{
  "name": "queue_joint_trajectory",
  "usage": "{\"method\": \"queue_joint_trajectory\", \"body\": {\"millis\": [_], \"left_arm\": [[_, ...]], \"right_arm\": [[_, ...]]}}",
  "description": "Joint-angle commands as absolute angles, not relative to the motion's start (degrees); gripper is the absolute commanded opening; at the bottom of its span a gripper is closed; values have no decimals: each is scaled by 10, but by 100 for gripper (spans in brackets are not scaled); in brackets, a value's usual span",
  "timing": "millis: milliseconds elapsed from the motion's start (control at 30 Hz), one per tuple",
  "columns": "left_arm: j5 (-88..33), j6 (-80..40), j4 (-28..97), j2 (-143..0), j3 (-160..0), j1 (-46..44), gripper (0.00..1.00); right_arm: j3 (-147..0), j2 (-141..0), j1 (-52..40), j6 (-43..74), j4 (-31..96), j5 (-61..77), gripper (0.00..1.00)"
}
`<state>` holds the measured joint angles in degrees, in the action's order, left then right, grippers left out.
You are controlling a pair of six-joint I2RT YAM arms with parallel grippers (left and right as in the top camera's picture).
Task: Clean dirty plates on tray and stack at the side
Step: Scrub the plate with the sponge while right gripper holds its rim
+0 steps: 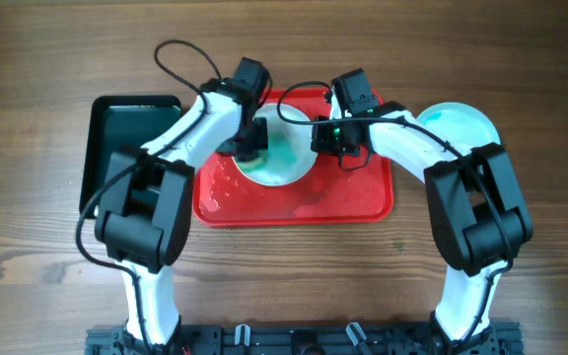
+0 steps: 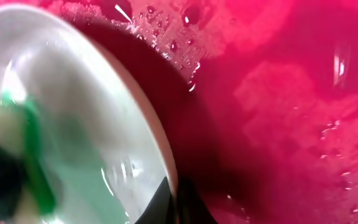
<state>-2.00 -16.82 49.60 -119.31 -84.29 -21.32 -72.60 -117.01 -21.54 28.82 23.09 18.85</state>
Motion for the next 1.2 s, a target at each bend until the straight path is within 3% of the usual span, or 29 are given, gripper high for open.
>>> {"method": "queue_joint_trajectory", "body": {"millis": [0, 200, 333, 467, 567, 600, 767, 833, 1000, 1100, 1167], "left_arm": [[-353, -4, 516, -1220, -821, -221, 4], [-288, -75, 395, -1220, -821, -216, 8], [-47, -202, 321, -1220, -821, -216, 4], [216, -326, 360, -1220, -821, -216, 4], [203, -354, 433, -1220, -821, -218, 4], [149, -350, 463, -1220, -821, -219, 4], [-340, -184, 522, -1220, -821, -219, 4], [-414, -175, 489, -1220, -821, -215, 4], [-365, -223, 362, -1220, -823, -173, 4], [-80, -289, 331, -1220, -823, -142, 4], [14, -296, 335, -1218, -825, -131, 4]], "right_arm": [[-721, -1187, -214, 285, 234, 180, 4], [-721, -1187, -214, 285, 234, 181, 4], [-721, -1187, -214, 285, 234, 181, 4], [-721, -1187, -214, 284, 234, 180, 4], [-721, -1187, -214, 284, 233, 180, 4], [-721, -1187, -214, 284, 233, 181, 4], [-721, -1187, -214, 285, 233, 190, 4], [-721, -1187, -214, 284, 234, 193, 4], [-721, -1187, -214, 284, 234, 193, 4], [-721, -1187, -213, 284, 234, 193, 4], [-721, -1187, -213, 281, 234, 193, 4]]}}
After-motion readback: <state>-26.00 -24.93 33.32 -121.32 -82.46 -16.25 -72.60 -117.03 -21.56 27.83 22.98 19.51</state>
